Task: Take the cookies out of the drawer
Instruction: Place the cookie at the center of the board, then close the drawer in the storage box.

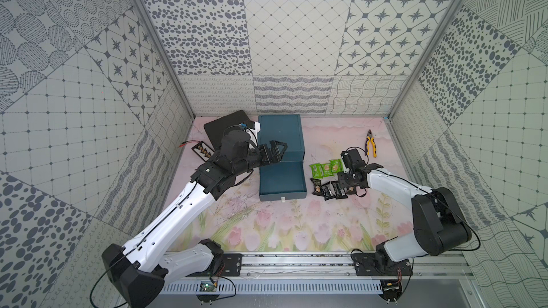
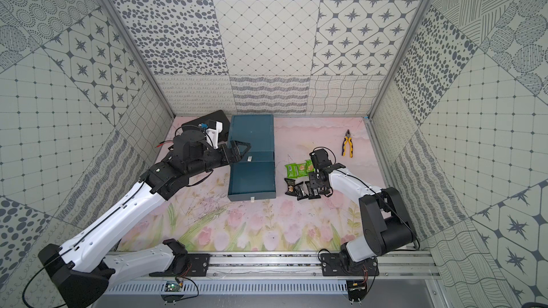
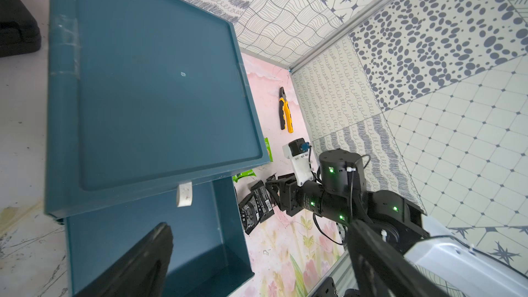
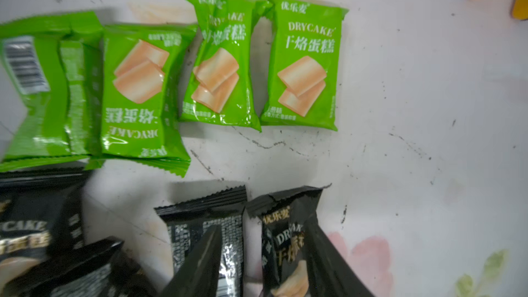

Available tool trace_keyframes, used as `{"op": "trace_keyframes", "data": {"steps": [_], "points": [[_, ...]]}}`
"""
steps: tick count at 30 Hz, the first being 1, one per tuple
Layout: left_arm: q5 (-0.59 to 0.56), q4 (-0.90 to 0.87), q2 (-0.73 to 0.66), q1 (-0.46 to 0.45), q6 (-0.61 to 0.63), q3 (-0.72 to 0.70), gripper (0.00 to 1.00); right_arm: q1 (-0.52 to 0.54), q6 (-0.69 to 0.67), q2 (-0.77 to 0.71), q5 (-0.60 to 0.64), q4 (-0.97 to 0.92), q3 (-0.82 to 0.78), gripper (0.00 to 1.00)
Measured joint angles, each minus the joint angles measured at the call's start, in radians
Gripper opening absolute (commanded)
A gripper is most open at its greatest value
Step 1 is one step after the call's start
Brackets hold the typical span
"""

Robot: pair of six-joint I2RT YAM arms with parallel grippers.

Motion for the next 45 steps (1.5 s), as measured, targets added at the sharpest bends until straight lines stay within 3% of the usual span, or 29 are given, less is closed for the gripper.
{"op": "trace_keyframes", "data": {"steps": [7, 11, 14, 16, 18, 20, 24, 32, 39, 45], "points": [[0.009, -0.02, 0.073, 0.069, 0.035, 0.074, 0.99, 0.093, 0.167, -0.297, -0.068, -0.014, -0.007, 0.66], [0.018, -0.019, 0.123, 0.104, 0.051, 0.095, 0.99, 0.21, 0.319, -0.489, -0.109, 0.019, -0.066, 0.61], [0.027, -0.018, 0.153, 0.129, 0.058, 0.102, 0.99, 0.309, 0.418, -0.546, -0.11, 0.014, -0.11, 0.58], [0.033, -0.018, 0.173, 0.146, 0.064, 0.109, 0.99, 0.382, 0.476, -0.547, -0.096, -0.001, -0.127, 0.53], [0.037, -0.018, 0.196, 0.163, 0.069, 0.119, 0.99, 0.452, 0.523, -0.534, -0.087, -0.014, -0.137, 0.34], [0.05, -0.011, 0.224, 0.187, 0.072, 0.123, 0.99, 0.512, 0.571, -0.512, -0.083, -0.012, -0.146, 0.24], [0.071, 0.007, 0.275, 0.235, 0.072, 0.119, 0.99, 0.6, 0.661, -0.459, -0.073, 0.041, -0.179, 0.17], [0.136, 0.03, 0.38, 0.271, 0.072, 0.15, 0.99, 0.688, 0.736, -0.3, -0.082, 0.173, -0.179, 0.1], [0.164, 0.047, 0.423, 0.277, 0.069, 0.148, 0.99, 0.676, 0.735, -0.206, -0.067, 0.251, -0.097, 0.04], [0.182, 0.058, 0.427, 0.279, 0.068, 0.131, 0.99, 0.605, 0.715, -0.169, -0.076, 0.331, -0.081, 0.04]]}}
